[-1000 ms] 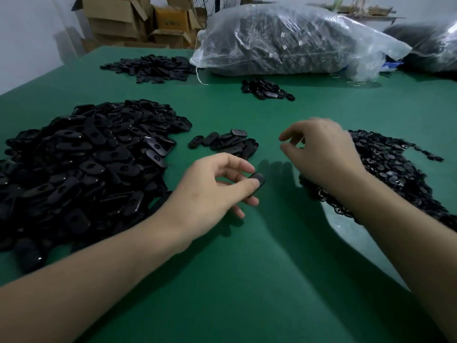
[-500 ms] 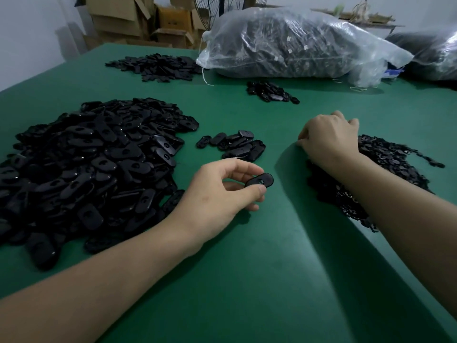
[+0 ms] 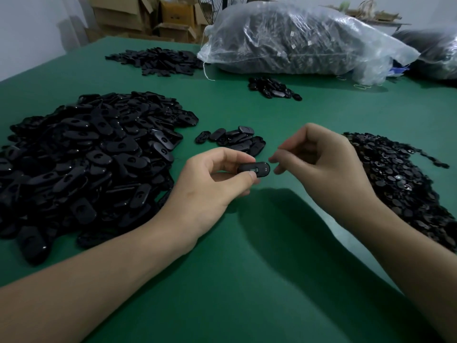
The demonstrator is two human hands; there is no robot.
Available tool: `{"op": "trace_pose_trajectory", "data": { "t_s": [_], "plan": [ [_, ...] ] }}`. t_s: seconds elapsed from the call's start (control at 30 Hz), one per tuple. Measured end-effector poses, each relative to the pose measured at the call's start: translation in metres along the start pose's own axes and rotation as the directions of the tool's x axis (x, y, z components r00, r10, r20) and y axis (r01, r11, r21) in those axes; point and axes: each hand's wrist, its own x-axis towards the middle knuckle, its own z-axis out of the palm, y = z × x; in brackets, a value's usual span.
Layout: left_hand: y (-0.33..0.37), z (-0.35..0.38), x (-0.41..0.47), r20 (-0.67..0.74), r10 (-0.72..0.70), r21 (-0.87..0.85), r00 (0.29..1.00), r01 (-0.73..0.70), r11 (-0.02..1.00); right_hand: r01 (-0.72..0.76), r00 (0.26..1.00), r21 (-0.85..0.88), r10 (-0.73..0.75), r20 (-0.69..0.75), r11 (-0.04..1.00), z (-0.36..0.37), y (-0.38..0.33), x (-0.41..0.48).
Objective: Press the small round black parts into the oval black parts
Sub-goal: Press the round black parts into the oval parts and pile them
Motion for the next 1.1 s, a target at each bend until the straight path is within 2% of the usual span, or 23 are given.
{"op": "trace_pose_trajectory", "data": {
  "t_s": [0.07,0.17,0.37,0.53,0.83,1.1],
  "plan": [
    [0.0,0.0,0.0,-0.021,0.016,-0.007,1.0,-0.016,1.0,-0.065,0.998,0.217,0.059,0.035,0.974,0.002,0.0,-0.008],
    [0.0,-0.001,0.0,-0.04,0.023,-0.018,0.999,-0.023,1.0,-0.158,0.987,0.423,0.133,0.089,0.892,0.008,0.004,-0.014],
    [-0.002,0.001,0.0,-0.004,0.063,-0.019,0.998,-0.063,0.998,-0.311,0.949,0.623,0.208,0.235,0.718,0.008,0.011,-0.013],
    [-0.004,0.004,0.001,0.03,0.139,0.066,0.99,-0.141,0.988,-0.359,0.931,0.645,0.211,0.298,0.675,0.005,0.012,-0.013],
    [-0.007,0.002,0.003,0.039,0.158,0.107,0.987,-0.161,0.981,-0.354,0.928,0.639,0.17,0.332,0.683,0.003,0.011,-0.013],
    [-0.005,0.002,0.001,0.046,0.166,0.147,0.985,-0.17,0.974,-0.389,0.915,0.637,0.197,0.353,0.666,0.002,0.01,-0.012]
  ]
}}
